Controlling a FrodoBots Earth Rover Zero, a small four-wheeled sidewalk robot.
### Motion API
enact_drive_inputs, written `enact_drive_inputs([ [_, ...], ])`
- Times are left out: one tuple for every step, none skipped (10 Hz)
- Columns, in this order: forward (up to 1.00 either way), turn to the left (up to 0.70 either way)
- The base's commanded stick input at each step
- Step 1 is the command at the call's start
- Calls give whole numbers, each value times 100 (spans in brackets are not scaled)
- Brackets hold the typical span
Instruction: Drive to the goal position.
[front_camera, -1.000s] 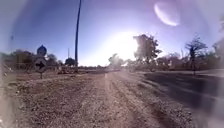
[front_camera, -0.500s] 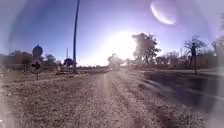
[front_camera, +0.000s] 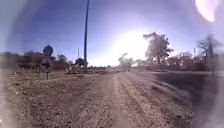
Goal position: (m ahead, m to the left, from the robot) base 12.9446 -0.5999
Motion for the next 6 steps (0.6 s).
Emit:
enact_drive_inputs([
  [50,0],
  [50,0],
  [50,0],
  [50,0],
  [50,0],
  [50,0],
])
